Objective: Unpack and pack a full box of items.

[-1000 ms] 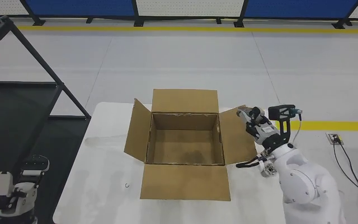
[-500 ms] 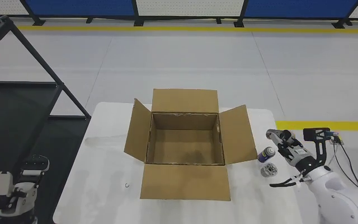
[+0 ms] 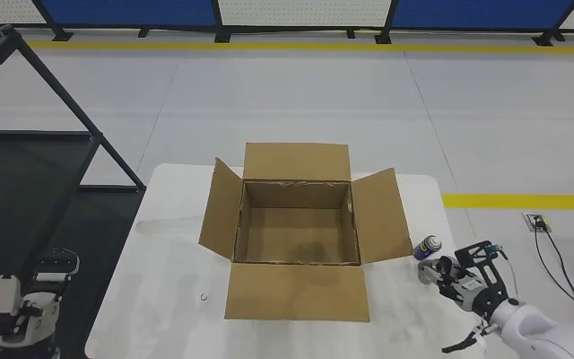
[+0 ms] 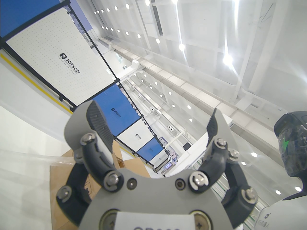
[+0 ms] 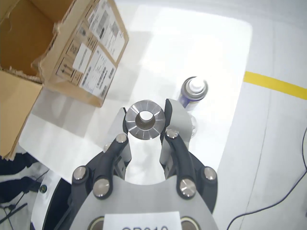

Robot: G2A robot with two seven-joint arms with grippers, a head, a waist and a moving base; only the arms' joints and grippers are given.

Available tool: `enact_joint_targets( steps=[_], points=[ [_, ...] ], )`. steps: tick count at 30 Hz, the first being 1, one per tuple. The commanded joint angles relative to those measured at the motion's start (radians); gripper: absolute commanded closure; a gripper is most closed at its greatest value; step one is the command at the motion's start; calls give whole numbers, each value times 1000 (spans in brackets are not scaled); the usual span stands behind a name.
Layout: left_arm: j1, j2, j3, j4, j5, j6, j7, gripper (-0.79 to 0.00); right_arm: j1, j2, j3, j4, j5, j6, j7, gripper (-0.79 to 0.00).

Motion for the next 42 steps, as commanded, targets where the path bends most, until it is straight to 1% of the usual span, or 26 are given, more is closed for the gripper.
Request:
enact_joint_targets(
  steps=[1, 11, 12, 15, 17, 21, 24, 27, 31, 36, 42],
  points=[
    [0, 0, 0, 0, 0, 0, 0, -785, 1, 0, 1, 0, 2, 0, 2, 0],
    [0, 0, 0, 0, 0, 0, 0, -785, -4, 1, -4, -6, -6, -10, -5, 0],
    [0, 0, 0, 0, 0, 0, 0, -785, -11, 3, -15, -16, -23, -33, -17, 0],
    [0, 0, 0, 0, 0, 0, 0, -785, -21, 9, -39, -26, -91, -46, -32, 0],
    [0, 0, 0, 0, 0, 0, 0, -785, -27, 14, -64, -28, -155, -72, -59, 0],
    [0, 0, 0, 0, 0, 0, 0, -785, -37, 20, -112, -7, -294, -94, -141, 0],
    [0, 0, 0, 0, 0, 0, 0, -785, -45, 22, -141, 21, -381, -68, -203, 0],
    [0, 0, 0, 0, 0, 0, 0, -785, -39, 25, -169, 53, -437, -37, -229, 0],
    [0, 0, 0, 0, 0, 0, 0, -785, -20, 26, -213, 81, -493, 16, -234, 0],
    [0, 0, 0, 0, 0, 0, 0, -785, 18, 26, -270, 115, -551, 73, -213, 0],
    [0, 0, 0, 0, 0, 0, 0, -785, 62, 26, -313, 164, -569, 117, -206, 0]
  ],
)
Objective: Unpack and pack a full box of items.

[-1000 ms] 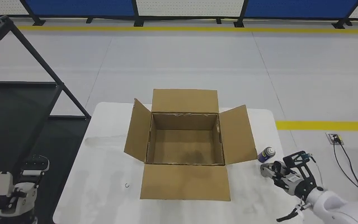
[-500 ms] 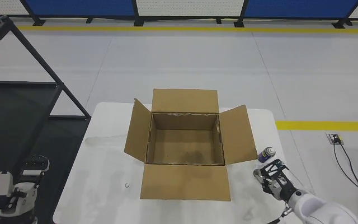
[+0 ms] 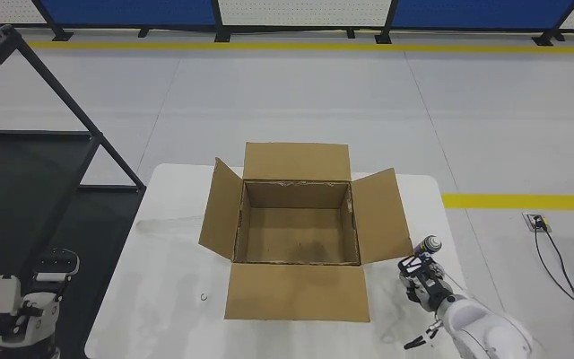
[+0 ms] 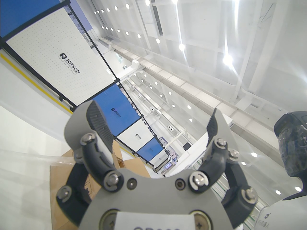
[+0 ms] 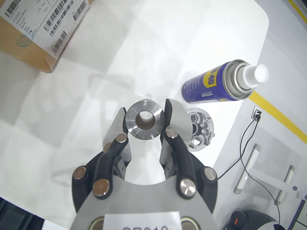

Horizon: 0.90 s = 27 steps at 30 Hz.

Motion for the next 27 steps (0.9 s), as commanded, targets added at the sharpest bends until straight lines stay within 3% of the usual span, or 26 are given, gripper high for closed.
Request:
enact_joint_targets(
  steps=[1, 23, 24, 25, 27],
  points=[
    [0, 0, 0, 0, 0, 0, 0, -785, 13, 1, -8, 19, 2, 8, 0, 0],
    [0, 0, 0, 0, 0, 0, 0, -785, 76, 14, -39, 133, 28, 16, 22, 0],
    [0, 0, 0, 0, 0, 0, 0, -785, 77, 14, -40, 135, 29, 17, 23, -46],
    [0, 0, 0, 0, 0, 0, 0, -785, 78, 15, -40, 137, 31, 17, 24, -151],
    [0, 0, 0, 0, 0, 0, 0, -785, 80, 17, -40, 141, 34, 18, 23, -182]
  ],
)
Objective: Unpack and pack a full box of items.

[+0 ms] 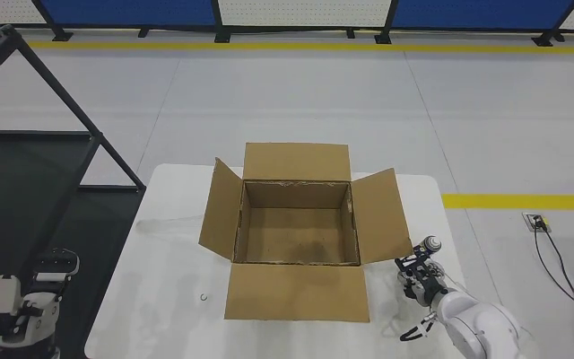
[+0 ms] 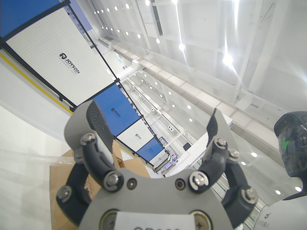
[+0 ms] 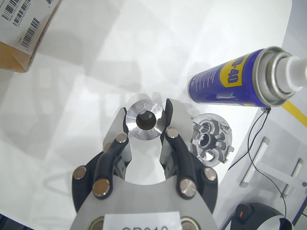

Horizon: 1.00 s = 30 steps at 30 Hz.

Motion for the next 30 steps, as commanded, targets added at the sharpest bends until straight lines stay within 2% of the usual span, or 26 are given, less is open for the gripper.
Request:
enact_joint_targets(
  steps=[1, 3, 10, 19, 21, 25, 27, 30],
  points=[
    [0, 0, 0, 0, 0, 0, 0, -785, 1, 1, 0, 2, 5, 2, -2, -209],
    [0, 0, 0, 0, 0, 0, 0, -785, -2, 3, 3, 0, 12, 4, -5, -271],
    [0, 0, 0, 0, 0, 0, 0, -785, -26, 9, 21, -31, 33, 10, -25, -336],
    [0, 0, 0, 0, 0, 0, 0, -785, -92, 14, 65, -118, 140, 12, -108, -342],
    [0, 0, 0, 0, 0, 0, 0, -785, -104, 14, 73, -133, 173, 22, -131, -305],
    [0, 0, 0, 0, 0, 0, 0, -785, -122, 12, 76, -142, 264, 33, -183, -311],
    [0, 0, 0, 0, 0, 0, 0, -785, -128, 11, 77, -136, 311, 25, -206, -271],
    [0, 0, 0, 0, 0, 0, 0, -785, -130, 12, 78, -124, 358, 17, -232, -71]
  ],
)
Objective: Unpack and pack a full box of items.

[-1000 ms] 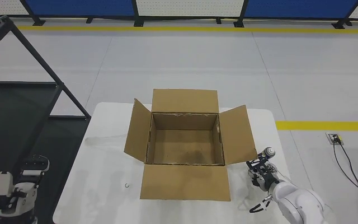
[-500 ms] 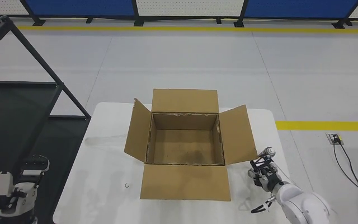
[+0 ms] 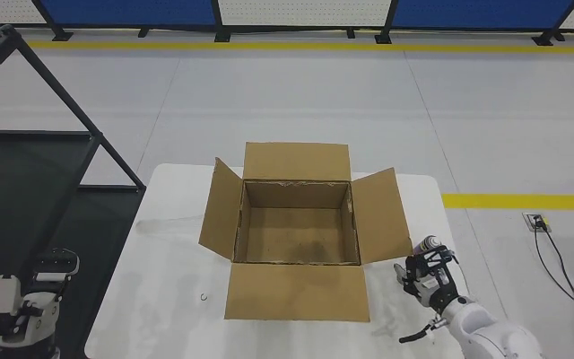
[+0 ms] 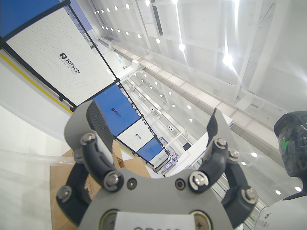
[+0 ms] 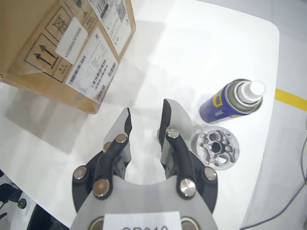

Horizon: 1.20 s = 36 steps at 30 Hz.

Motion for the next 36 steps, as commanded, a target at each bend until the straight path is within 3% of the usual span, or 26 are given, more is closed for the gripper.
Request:
enact_joint_targets(
  steps=[1, 14, 16, 26, 36],
  points=[
    [0, 0, 0, 0, 0, 0, 0, -785, 0, 0, -5, 8, 32, -1, -17, 0],
    [0, 0, 0, 0, 0, 0, 0, -785, 14, -10, -68, 128, 316, -33, -149, 0],
    [0, 0, 0, 0, 0, 0, 0, -785, 30, -10, -76, 162, 372, -45, -139, 0],
    [0, 0, 0, 0, 0, 0, 0, -785, 36, -10, -79, 169, 372, -33, -134, 0],
    [0, 0, 0, 0, 0, 0, 0, -785, 121, -18, -111, 309, 658, -40, -124, 0]
  ],
)
